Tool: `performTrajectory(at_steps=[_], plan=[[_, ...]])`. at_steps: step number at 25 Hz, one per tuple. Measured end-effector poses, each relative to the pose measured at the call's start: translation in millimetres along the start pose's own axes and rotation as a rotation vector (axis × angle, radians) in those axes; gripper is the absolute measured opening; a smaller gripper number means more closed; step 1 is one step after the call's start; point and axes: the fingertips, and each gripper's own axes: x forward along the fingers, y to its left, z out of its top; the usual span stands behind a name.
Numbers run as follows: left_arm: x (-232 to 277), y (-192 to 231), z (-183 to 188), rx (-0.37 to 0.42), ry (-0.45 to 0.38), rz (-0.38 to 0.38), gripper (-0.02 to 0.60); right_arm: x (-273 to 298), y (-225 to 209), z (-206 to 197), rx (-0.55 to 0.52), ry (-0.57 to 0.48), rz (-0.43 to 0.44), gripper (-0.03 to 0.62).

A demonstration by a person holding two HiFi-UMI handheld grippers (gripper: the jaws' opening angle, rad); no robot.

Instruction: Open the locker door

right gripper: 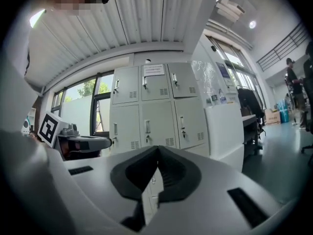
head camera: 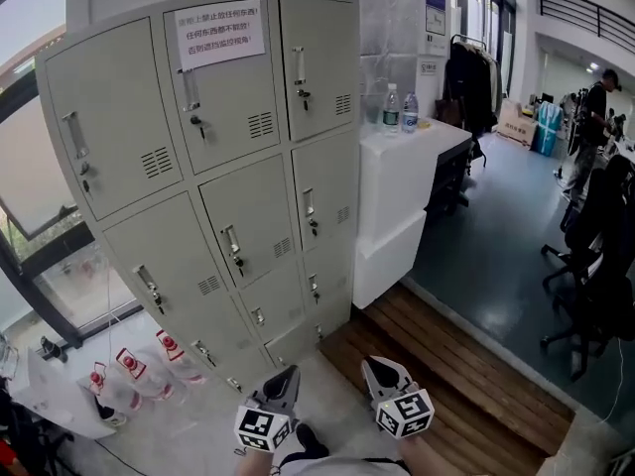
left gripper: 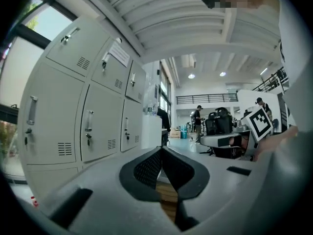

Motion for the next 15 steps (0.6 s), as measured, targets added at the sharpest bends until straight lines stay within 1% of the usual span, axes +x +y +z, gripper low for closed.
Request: performTrajectory(at_steps=[2, 4, 6, 8, 10, 13, 14, 15], plan=[[33, 35, 9, -0.007, -0.011, -0.026, 0.008, 45, -12, 10, 0.000, -0.016, -0.025, 0.012], [61, 68, 17, 0.005, -0.013, -0.047, 0.008, 86, -21, 18, 0.003, -0.030, -0.046, 0.012], [85, 93, 23, 0.016, -0.016, -0.061, 0.008, 120, -29, 24, 0.000, -0.037, -0.057, 0.012], [104, 112, 28, 0.006, -0.024, -0.059, 0.008, 145, -38, 30, -0.009, -0.039, -0.061, 0.012], [120, 128, 31, -0.003, -0.031, -0.062, 0.008, 167, -47, 35, -0.011, -0.039, -0.060, 0.012], [140, 134, 37, 0.022, -0.048, -0.112, 0.008, 194, -63, 39, -0.010, -0.030, -0.057, 0.012], [147, 136, 39, 0.033, -0.050, -0.111, 0.008, 203, -69, 41, -0.011, -0.027, -0.055, 0.012], [155, 140, 41, 0.037, -0.047, -0.093, 0.009, 210, -75, 42, -0.011, -0.024, -0.051, 0.012]])
